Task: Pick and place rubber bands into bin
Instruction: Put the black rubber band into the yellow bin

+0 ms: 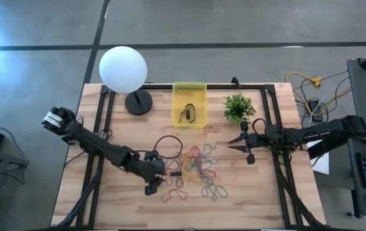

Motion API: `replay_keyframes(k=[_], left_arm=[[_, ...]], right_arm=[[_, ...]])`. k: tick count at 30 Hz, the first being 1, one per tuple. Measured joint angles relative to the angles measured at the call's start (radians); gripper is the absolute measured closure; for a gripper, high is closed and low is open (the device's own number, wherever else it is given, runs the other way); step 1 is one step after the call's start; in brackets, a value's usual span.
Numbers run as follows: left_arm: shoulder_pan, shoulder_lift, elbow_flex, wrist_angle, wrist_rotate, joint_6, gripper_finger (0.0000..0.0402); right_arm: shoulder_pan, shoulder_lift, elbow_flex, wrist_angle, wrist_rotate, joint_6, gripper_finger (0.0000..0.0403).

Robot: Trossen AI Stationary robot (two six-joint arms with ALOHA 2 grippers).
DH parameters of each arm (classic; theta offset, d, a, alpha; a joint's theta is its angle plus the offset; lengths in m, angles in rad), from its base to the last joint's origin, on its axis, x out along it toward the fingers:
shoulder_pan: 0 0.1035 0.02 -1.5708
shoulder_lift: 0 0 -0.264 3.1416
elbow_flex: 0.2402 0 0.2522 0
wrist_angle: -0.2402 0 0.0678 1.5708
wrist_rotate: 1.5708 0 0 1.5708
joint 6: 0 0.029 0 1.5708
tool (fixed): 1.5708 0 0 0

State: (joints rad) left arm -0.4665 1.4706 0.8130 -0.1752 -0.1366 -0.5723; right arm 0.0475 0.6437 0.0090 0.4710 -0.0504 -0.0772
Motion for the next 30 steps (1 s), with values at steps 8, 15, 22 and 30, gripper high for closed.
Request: replay_keyframes(k=[8,15,22,30], left_arm=[[-0.018,0.098,-0.016,0.010,0.035,-0.101,0.0298],[-0.028,0.104,-0.021,0.010,0.039,-0.108,0.0298],[-0.027,0.104,-0.040,-0.002,0.038,-0.130,0.0298],[-0.027,0.104,-0.048,-0.006,-0.003,-0.129,0.0298]], right_arm=[[0.000,0.000,0.000,0.006,-0.001,0.015,0.0335],[0.000,0.000,0.000,0.009,-0.001,0.019,0.0335],[0.000,0.000,0.000,0.014,-0.001,0.023,0.0335],[0.000,-0.001,0.000,0.014,-0.001,0.025,0.0335]])
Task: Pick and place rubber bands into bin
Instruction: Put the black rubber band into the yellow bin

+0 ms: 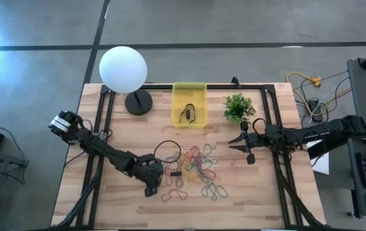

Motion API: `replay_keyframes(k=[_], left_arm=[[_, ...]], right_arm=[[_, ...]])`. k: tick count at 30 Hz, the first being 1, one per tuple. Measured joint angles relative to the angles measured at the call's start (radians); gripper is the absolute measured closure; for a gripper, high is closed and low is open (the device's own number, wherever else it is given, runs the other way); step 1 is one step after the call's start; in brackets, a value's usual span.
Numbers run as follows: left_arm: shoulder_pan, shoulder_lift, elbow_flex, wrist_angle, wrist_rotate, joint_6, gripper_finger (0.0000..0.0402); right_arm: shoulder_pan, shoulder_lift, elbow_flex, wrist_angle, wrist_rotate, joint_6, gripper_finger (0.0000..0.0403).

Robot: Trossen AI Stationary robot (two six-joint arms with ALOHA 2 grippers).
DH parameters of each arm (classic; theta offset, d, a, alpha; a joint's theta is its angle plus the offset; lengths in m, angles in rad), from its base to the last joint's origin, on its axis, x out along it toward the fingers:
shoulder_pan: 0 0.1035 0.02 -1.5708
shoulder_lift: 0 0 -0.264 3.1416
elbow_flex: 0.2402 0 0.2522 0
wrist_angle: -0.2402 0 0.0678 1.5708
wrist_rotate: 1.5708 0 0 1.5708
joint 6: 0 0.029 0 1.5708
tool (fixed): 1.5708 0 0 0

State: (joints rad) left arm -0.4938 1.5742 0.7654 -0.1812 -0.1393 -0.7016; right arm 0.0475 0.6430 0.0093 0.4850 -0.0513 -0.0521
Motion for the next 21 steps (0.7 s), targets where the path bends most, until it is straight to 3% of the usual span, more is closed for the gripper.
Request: replay_keyframes(k=[16,21], left_arm=[[0.000,0.000,0.002,-0.039,0.025,-0.025,0.0300],[0.000,0.000,0.000,-0.043,0.026,-0.024,0.0329]], right_arm=[[0.000,0.000,0.000,0.000,0.000,0.000,0.0335],[0.000,0.000,0.000,0.000,0.000,-0.001,0.0335]])
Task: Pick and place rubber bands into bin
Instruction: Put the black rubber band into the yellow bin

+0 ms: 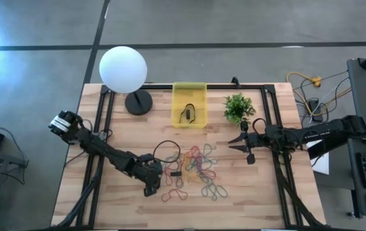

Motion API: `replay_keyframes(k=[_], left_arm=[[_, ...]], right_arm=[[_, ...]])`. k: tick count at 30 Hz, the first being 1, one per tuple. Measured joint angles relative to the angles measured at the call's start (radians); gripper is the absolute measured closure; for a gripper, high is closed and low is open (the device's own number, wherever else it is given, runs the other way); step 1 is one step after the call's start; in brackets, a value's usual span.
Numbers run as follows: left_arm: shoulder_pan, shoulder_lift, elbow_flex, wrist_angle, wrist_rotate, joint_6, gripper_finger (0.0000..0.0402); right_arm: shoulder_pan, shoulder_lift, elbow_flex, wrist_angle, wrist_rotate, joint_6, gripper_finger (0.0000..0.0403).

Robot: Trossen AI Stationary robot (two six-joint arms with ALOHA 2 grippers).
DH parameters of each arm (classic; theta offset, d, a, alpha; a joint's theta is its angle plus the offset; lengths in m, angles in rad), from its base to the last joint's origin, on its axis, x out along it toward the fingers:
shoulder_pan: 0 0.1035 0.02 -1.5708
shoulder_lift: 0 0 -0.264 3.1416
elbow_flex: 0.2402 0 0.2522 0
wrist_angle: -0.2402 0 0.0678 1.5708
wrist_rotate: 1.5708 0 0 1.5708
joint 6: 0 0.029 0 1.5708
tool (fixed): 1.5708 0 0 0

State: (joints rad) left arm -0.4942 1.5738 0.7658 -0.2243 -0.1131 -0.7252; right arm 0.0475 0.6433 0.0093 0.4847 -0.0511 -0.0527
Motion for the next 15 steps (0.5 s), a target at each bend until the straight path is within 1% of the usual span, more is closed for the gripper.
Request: replay_keyframes(k=[4,5,11,15], left_arm=[[0.000,0.000,0.000,-0.004,0.000,0.027,0.0386],[0.000,0.000,0.000,-0.004,0.000,0.032,0.0393],[0.000,0.000,0.001,-0.004,-0.002,0.055,0.0400],[0.002,-0.007,0.030,-0.004,-0.044,0.124,0.0401]], right_arm=[[0.000,0.000,0.000,0.000,0.000,0.000,0.0335],[0.000,0.000,0.000,0.000,0.000,0.000,0.0335],[0.000,0.000,0.000,0.000,0.000,0.000,0.0335],[0.000,0.000,0.000,0.000,0.000,0.000,0.0335]])
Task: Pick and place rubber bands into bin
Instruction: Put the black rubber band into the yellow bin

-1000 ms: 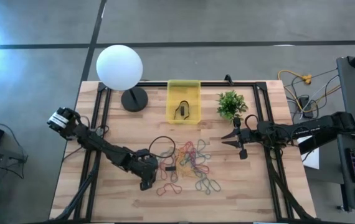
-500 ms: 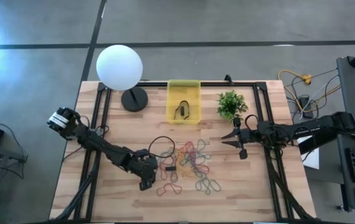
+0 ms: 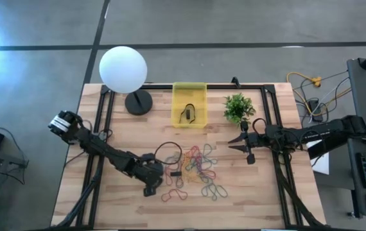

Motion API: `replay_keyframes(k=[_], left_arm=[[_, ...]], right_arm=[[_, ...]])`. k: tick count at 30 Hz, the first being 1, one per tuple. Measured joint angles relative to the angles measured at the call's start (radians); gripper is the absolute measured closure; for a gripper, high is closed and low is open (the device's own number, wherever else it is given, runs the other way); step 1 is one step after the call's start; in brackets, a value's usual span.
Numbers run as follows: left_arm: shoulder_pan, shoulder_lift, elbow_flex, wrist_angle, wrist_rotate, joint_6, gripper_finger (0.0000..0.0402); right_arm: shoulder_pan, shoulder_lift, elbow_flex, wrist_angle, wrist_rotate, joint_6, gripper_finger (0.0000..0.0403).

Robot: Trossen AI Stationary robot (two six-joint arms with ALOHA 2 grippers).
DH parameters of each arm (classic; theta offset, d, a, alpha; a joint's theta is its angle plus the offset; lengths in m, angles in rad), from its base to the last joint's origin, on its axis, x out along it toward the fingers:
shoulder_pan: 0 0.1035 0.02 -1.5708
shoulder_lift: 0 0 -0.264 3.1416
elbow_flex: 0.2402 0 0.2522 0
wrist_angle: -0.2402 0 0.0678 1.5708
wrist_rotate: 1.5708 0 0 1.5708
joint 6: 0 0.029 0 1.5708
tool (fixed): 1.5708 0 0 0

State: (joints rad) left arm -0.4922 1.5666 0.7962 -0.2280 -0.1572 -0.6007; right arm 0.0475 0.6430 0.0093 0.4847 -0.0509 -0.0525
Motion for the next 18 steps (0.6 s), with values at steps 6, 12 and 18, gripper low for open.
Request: replay_keyframes(k=[6,12,18], left_arm=[[0.002,-0.035,0.071,0.001,-0.214,0.184,0.0401],[0.031,-0.066,0.097,0.028,-0.571,0.364,0.0401],[0.128,-0.068,0.087,0.165,-0.710,0.528,0.0401]], right_arm=[[0.000,0.000,0.000,0.000,0.000,0.000,0.0335],[0.000,0.000,0.001,0.000,0.001,-0.001,0.0335],[0.000,0.000,0.001,0.000,0.001,-0.003,0.0335]])
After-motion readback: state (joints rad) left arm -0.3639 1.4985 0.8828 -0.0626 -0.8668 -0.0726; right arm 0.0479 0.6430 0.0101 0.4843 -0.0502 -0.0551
